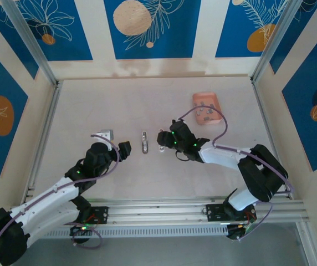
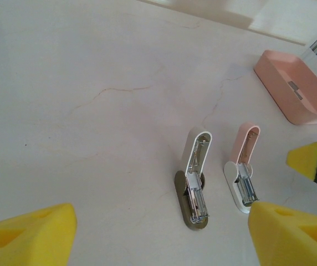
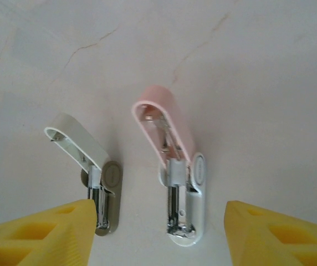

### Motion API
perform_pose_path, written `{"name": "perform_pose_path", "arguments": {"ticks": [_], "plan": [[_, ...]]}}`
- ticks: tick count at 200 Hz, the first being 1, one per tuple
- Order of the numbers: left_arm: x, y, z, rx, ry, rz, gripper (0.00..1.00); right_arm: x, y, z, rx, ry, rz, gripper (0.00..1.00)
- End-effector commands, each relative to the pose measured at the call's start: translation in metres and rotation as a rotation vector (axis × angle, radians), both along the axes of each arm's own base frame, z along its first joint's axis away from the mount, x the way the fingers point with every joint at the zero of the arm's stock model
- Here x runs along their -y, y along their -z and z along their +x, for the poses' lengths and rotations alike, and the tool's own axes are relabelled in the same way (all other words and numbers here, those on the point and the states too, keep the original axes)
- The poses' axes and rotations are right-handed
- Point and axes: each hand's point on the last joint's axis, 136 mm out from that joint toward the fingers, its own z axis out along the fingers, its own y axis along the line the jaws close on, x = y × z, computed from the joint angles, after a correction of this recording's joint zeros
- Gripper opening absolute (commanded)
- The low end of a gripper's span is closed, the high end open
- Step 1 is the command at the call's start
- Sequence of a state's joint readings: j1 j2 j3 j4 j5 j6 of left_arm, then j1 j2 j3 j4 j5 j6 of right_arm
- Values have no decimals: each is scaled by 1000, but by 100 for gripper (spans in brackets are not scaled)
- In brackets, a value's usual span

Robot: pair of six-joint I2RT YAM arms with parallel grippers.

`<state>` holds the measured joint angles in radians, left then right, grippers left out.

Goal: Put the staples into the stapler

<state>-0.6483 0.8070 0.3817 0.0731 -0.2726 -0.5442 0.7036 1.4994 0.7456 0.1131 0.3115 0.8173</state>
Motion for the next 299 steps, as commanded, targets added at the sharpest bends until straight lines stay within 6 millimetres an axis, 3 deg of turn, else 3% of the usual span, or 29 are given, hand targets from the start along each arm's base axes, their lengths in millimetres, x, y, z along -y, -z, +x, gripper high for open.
{"name": "perform_pose_path", "arguments": {"ticks": [1,37,110,172,220,256,299], "plan": [[-1,2,0,1,-1,-13,81,-1,-11,-9,-25,-22,113,62],[3,6,-3,-24,16,-25,81,2,-32,-9,22,-37,118,62],[2,10,-14,-69,25,-81,80,-17,-62,-5,41,-133,152,62],[-9,0,-20,-31,-4,-97,79,-35,-46,4,-65,-185,142,61],[-26,-9,-31,14,-39,-112,79,-49,-44,16,-111,-225,140,60],[-39,-8,-43,32,-60,-114,79,-50,-44,15,-108,-223,126,60],[-32,-10,-44,67,-22,-149,79,-41,-43,20,-118,-242,102,60]]}}
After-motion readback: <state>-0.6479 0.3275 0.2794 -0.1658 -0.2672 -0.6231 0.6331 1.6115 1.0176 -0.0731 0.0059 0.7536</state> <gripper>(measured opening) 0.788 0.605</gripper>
